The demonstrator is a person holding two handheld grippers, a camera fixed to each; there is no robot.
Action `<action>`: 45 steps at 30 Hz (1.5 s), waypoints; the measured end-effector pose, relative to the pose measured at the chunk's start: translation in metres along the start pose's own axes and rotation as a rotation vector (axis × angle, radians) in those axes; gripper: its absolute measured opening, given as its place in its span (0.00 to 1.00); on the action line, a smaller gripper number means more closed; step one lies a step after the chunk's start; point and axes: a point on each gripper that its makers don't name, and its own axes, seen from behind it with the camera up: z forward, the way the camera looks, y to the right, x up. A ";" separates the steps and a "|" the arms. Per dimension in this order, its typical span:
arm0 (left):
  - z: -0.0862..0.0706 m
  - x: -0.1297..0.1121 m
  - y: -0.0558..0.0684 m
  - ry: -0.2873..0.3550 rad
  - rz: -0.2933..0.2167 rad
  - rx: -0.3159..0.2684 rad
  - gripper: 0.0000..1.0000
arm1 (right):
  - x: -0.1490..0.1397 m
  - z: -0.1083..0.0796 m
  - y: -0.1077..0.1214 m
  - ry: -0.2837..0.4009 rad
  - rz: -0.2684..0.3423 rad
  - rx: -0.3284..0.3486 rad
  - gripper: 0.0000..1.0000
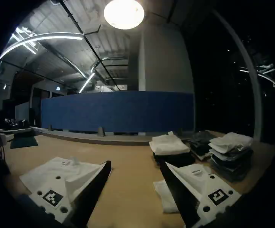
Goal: Fold towel
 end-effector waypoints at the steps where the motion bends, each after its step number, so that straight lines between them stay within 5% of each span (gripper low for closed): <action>1: 0.000 0.001 0.000 0.000 0.000 0.000 0.97 | 0.000 0.000 0.000 0.000 0.000 0.000 1.00; 35: -0.001 -0.003 -0.004 -0.017 0.002 0.017 0.97 | 0.003 0.000 0.002 -0.009 -0.006 -0.015 1.00; 45: 0.004 0.033 -0.014 -0.037 -0.016 0.039 0.97 | 0.056 -0.002 0.000 -0.006 0.001 0.000 0.99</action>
